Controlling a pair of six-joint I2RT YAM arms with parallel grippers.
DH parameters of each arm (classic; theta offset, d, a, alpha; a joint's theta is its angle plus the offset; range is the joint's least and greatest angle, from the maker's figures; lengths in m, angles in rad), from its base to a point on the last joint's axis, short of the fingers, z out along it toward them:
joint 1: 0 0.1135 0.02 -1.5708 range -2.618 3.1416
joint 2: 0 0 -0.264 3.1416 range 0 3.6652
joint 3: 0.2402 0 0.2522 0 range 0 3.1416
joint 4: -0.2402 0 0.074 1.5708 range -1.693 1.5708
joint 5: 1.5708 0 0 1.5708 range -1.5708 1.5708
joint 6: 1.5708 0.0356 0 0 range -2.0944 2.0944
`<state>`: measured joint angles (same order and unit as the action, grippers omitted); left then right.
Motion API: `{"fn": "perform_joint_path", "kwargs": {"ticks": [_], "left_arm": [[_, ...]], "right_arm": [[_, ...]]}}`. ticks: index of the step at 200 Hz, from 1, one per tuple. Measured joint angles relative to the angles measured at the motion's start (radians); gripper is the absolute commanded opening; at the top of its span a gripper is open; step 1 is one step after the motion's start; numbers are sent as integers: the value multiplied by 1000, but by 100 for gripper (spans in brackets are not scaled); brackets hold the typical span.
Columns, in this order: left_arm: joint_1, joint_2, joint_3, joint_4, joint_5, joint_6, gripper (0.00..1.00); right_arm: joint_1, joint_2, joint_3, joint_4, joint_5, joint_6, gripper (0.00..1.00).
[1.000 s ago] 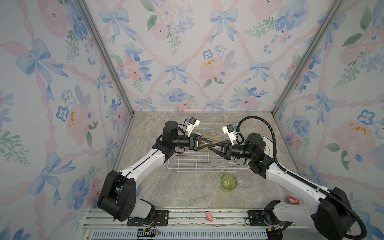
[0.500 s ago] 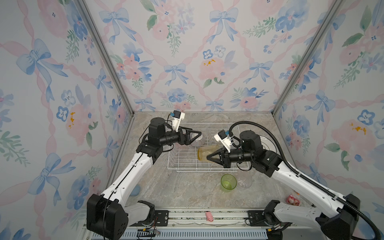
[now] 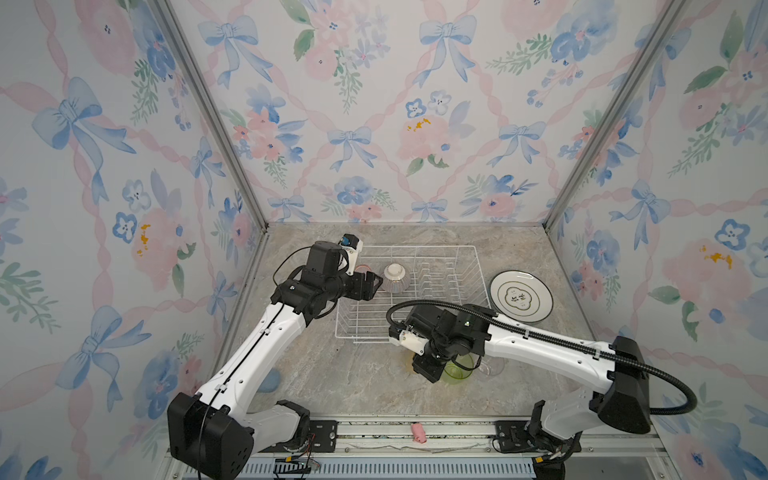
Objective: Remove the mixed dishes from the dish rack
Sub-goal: 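Lower the yellow cup beside the green cup with the right gripper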
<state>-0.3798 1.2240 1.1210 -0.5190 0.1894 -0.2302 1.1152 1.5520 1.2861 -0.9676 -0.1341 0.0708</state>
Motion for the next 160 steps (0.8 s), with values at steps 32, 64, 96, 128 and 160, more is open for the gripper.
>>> {"fn": "perform_joint_path", "kwargs": {"ticks": [32,64,96,128,160], "left_arm": [[-1,28,0,-27,-52,14,87],[-1,65,0,-30,-79,22,88],[0,103,0,-30,-95,29,88],[0,122,3,-30,-101,37,89],[0,150,19,-29,-104,40,90]], "right_arm": [[10,84,19,-39,69,-11,0],[23,166,49,-53,98,-21,0],[35,233,69,-62,118,-34,0],[39,267,75,-66,125,-39,0],[39,272,75,-66,125,-46,12]]}}
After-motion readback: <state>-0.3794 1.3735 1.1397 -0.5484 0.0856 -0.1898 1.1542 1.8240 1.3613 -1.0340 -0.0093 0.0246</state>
